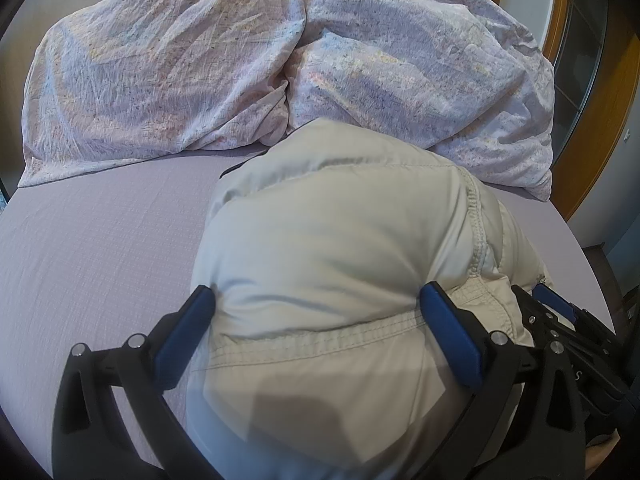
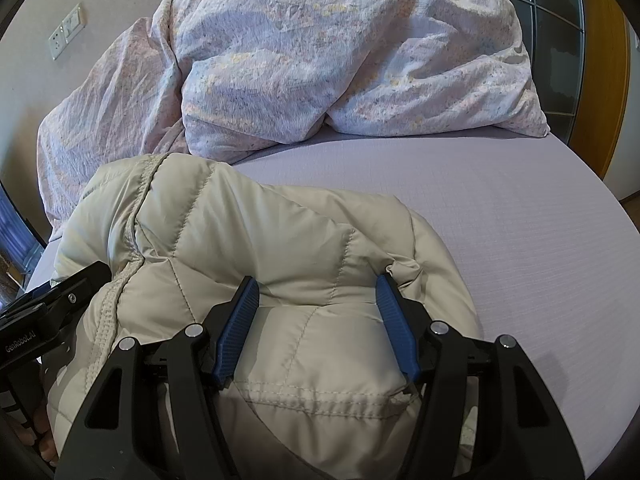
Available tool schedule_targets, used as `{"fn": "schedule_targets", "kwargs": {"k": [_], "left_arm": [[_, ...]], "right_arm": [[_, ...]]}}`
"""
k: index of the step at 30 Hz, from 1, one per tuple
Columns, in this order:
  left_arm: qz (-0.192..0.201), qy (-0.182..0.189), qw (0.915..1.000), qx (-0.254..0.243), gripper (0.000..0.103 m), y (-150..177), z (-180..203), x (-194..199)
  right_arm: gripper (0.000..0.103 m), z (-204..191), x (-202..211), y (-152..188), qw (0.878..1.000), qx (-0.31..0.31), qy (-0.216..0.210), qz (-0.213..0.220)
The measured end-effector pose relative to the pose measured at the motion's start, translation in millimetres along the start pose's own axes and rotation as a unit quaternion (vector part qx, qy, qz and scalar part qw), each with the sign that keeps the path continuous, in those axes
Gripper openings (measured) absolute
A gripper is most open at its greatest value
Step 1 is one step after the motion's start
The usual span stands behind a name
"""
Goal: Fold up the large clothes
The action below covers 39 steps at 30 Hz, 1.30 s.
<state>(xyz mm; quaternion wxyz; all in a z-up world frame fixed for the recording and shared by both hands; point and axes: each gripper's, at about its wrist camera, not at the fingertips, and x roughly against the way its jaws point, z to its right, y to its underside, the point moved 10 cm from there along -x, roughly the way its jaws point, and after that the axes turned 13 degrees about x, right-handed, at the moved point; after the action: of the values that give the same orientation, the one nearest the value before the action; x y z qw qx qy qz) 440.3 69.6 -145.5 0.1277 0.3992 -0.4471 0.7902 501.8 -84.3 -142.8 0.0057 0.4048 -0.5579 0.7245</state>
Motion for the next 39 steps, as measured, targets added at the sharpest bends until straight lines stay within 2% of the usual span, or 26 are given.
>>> {"fn": "schedule_targets", "kwargs": {"k": [39], "left_arm": [[0.004, 0.002, 1.0000, -0.001, 0.101, 1.8, -0.6, 0.2]], "right_arm": [[0.061, 1.4, -0.6, 0.7, 1.000, -0.001, 0.001, 0.017]]}}
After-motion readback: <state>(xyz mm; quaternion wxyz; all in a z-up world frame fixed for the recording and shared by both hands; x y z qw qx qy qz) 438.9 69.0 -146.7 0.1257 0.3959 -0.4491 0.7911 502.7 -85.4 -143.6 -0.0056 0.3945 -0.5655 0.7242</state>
